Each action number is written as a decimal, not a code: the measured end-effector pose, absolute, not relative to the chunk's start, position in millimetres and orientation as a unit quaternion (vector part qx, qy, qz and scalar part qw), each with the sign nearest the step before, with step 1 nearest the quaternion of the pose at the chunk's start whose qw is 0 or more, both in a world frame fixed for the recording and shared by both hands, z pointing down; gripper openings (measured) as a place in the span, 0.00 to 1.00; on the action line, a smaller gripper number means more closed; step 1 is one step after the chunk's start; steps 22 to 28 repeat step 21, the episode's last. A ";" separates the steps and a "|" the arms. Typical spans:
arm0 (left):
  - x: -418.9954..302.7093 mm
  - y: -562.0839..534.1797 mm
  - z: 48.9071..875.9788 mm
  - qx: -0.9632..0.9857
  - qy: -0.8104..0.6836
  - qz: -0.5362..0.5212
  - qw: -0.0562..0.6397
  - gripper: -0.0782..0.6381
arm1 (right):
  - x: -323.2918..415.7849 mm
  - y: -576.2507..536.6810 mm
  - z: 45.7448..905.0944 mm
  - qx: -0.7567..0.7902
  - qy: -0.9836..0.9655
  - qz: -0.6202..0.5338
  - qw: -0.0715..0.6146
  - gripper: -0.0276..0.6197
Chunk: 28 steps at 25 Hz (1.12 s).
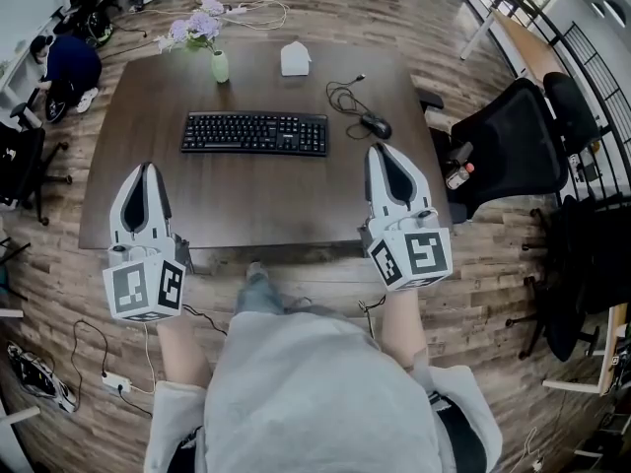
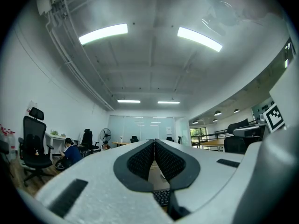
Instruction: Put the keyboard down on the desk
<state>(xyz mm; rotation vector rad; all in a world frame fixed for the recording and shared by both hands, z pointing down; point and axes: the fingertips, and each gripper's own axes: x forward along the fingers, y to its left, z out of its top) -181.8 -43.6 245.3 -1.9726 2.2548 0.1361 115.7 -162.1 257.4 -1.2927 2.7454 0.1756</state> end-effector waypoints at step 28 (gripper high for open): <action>-153.9 -49.2 240.3 -0.655 0.750 0.051 0.077 0.12 | 139.2 -164.4 254.2 -0.424 0.902 0.065 0.058 0.07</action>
